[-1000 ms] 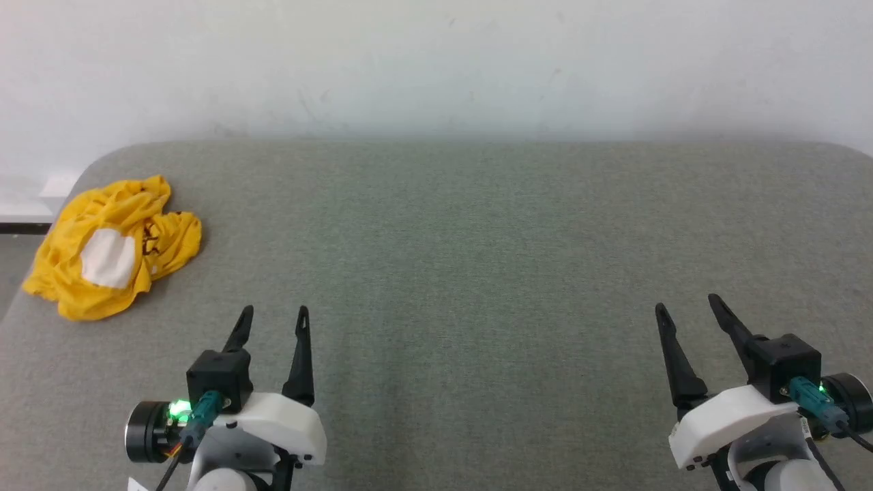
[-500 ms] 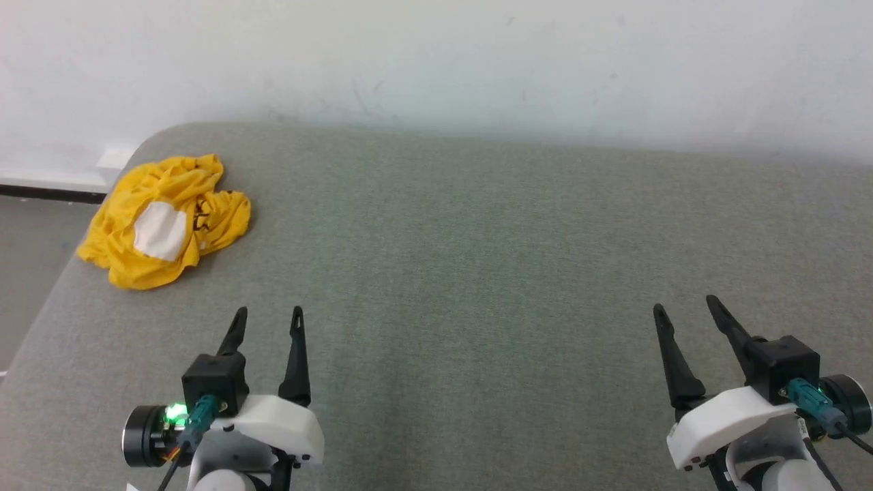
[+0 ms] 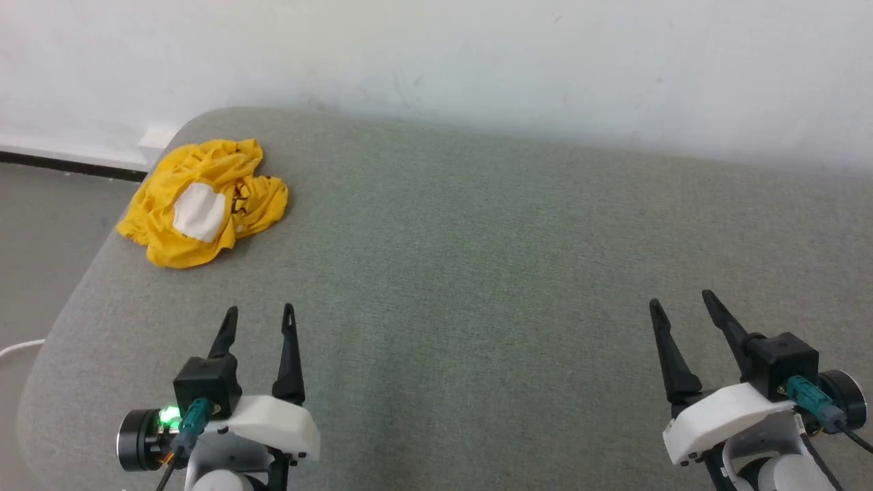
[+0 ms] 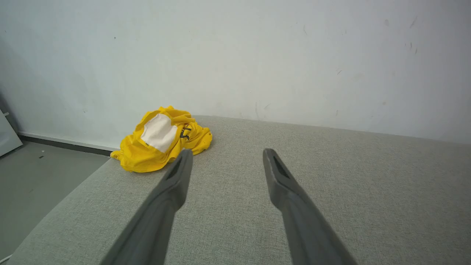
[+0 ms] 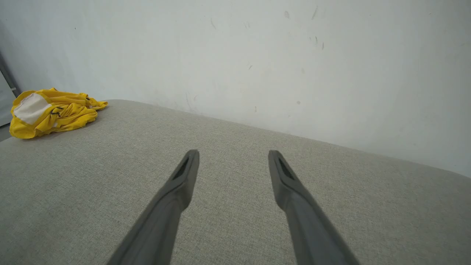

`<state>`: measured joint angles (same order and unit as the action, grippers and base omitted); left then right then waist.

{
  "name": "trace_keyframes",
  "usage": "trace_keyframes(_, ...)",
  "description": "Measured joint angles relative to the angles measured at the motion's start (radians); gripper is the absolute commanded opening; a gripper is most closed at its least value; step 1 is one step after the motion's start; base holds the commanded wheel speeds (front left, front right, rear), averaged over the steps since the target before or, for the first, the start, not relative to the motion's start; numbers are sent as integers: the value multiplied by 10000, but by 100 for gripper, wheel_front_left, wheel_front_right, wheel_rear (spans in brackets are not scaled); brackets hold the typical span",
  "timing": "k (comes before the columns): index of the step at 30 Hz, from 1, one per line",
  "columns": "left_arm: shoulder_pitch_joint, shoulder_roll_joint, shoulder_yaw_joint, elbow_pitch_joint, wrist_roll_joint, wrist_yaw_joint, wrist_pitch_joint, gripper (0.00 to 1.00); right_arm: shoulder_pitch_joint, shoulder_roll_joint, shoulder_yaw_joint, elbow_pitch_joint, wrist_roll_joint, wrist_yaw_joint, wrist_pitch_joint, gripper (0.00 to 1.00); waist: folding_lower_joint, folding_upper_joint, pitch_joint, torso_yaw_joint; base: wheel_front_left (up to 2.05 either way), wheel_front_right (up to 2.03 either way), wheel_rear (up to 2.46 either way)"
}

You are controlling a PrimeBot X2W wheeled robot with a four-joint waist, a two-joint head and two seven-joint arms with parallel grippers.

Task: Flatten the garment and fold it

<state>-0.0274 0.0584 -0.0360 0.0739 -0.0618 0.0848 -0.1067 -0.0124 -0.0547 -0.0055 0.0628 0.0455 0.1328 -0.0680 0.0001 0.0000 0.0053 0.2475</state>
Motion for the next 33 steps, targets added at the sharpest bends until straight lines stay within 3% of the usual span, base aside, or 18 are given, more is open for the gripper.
trace_keyframes(33,-2,-8,29,261,-355,405,-690,100,-121,4,98,209,173,0,-399,100,0,0,113,1681,0,0,0)
